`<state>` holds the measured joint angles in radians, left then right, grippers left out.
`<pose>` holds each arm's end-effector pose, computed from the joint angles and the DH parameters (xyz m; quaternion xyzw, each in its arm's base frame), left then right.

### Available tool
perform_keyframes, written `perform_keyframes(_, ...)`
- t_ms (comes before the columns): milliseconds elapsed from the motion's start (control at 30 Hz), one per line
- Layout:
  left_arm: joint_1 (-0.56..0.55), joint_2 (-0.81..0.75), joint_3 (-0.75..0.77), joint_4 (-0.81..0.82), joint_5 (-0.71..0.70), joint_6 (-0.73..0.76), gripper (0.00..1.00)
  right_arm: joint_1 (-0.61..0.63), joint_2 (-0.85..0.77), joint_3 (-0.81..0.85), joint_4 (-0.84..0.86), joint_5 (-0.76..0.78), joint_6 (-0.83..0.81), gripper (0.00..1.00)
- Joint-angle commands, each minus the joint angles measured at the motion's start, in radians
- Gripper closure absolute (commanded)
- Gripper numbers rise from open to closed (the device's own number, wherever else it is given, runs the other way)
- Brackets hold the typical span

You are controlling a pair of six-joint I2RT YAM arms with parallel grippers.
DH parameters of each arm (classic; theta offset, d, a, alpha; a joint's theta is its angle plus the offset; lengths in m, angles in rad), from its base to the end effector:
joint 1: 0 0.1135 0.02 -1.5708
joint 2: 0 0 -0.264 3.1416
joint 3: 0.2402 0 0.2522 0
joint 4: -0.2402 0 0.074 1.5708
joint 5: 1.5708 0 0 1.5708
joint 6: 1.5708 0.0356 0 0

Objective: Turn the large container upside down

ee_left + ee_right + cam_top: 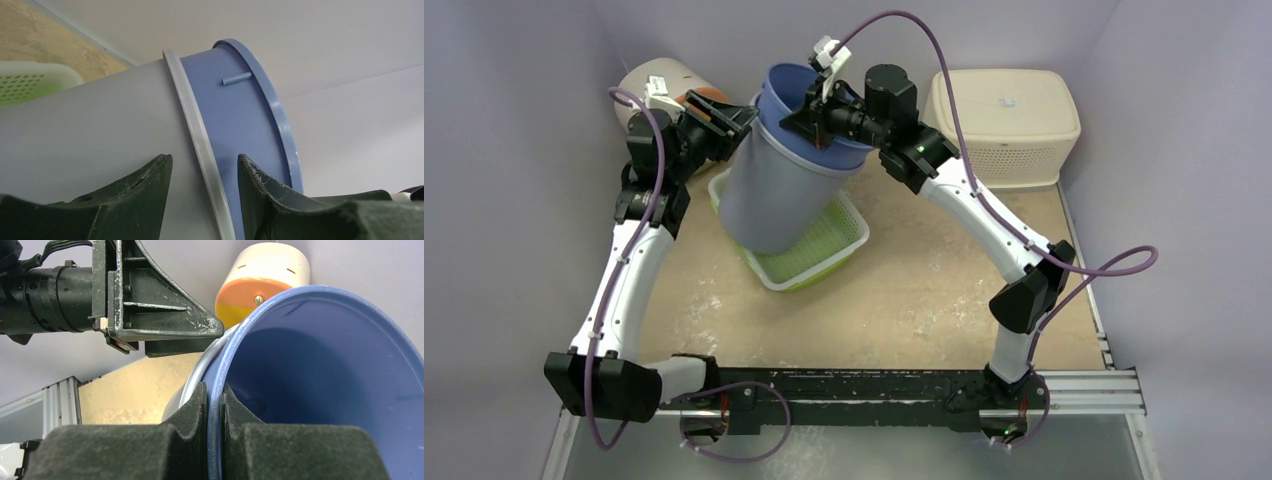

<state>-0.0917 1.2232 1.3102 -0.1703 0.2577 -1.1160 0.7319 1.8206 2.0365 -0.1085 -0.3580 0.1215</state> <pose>0.2749 -0.0344 0.4337 -0.2818 0.6788 -0.4591 0.4990 0.3029 0.2889 0.4919 -0.3239 0.5873 0.4113 0.6173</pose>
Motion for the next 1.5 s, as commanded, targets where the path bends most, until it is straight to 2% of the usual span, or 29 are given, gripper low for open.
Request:
perform_keyframes(0, -0.014, 0.021, -0.002, 0.009, 0.037, 0.019, 0.52, -0.001, -0.061, 0.100, 0.206, -0.025, -0.025, 1.00)
perform_keyframes(67, -0.016, 0.034, 0.001, 0.000, 0.039, 0.029, 0.55, 0.000, -0.062, 0.101, 0.202, -0.037, -0.031, 1.00)
perform_keyframes(167, -0.018, 0.054, -0.007, 0.009, 0.046, 0.035, 0.65, 0.001, -0.063, 0.100, 0.197, -0.058, -0.037, 1.00)
perform_keyframes(367, -0.037, 0.092, -0.011, 0.048, 0.053, 0.035, 0.99, 0.002, -0.041, 0.139, 0.146, -0.126, -0.055, 1.00)
perform_keyframes(600, -0.048, 0.104, -0.020, 0.039, 0.075, 0.079, 1.00, 0.003, 0.018, 0.243, 0.038, -0.200, -0.106, 1.00)
perform_keyframes(800, -0.052, 0.080, -0.077, -0.004, 0.090, 0.109, 1.00, 0.003, 0.042, 0.252, 0.034, -0.246, -0.101, 1.00)
perform_keyframes(967, -0.054, 0.077, -0.066, -0.209, 0.009, 0.238, 1.00, 0.004, 0.042, 0.237, 0.044, -0.222, -0.102, 1.00)
perform_keyframes(1067, -0.054, 0.052, -0.167, -0.268, -0.057, 0.295, 1.00, 0.003, 0.049, 0.286, 0.029, -0.195, -0.131, 1.00)
perform_keyframes(1167, -0.052, -0.007, -0.278, -0.178, -0.048, 0.228, 1.00, 0.001, 0.069, 0.346, 0.004, -0.191, -0.147, 1.00)
perform_keyframes(1233, -0.051, -0.045, -0.301, -0.093, -0.031, 0.157, 1.00, 0.001, 0.064, 0.325, 0.012, -0.199, -0.142, 1.00)
perform_keyframes(1267, -0.052, -0.050, -0.286, -0.075, -0.022, 0.135, 0.95, 0.001, 0.063, 0.307, 0.017, -0.205, -0.137, 1.00)
perform_keyframes(1300, -0.051, -0.040, -0.257, -0.073, -0.010, 0.118, 0.78, 0.002, 0.061, 0.290, 0.019, -0.209, -0.131, 1.00)
perform_keyframes(1367, -0.052, -0.016, -0.198, -0.071, 0.021, 0.094, 0.57, 0.003, 0.057, 0.262, 0.028, -0.229, -0.118, 1.00)
perform_keyframes(1400, -0.051, -0.006, -0.173, -0.066, 0.036, 0.078, 0.50, 0.003, 0.055, 0.251, 0.031, -0.238, -0.112, 1.00)
perform_keyframes(1467, -0.051, 0.004, -0.144, -0.042, 0.059, 0.044, 0.44, 0.006, 0.047, 0.222, 0.038, -0.252, -0.103, 1.00)
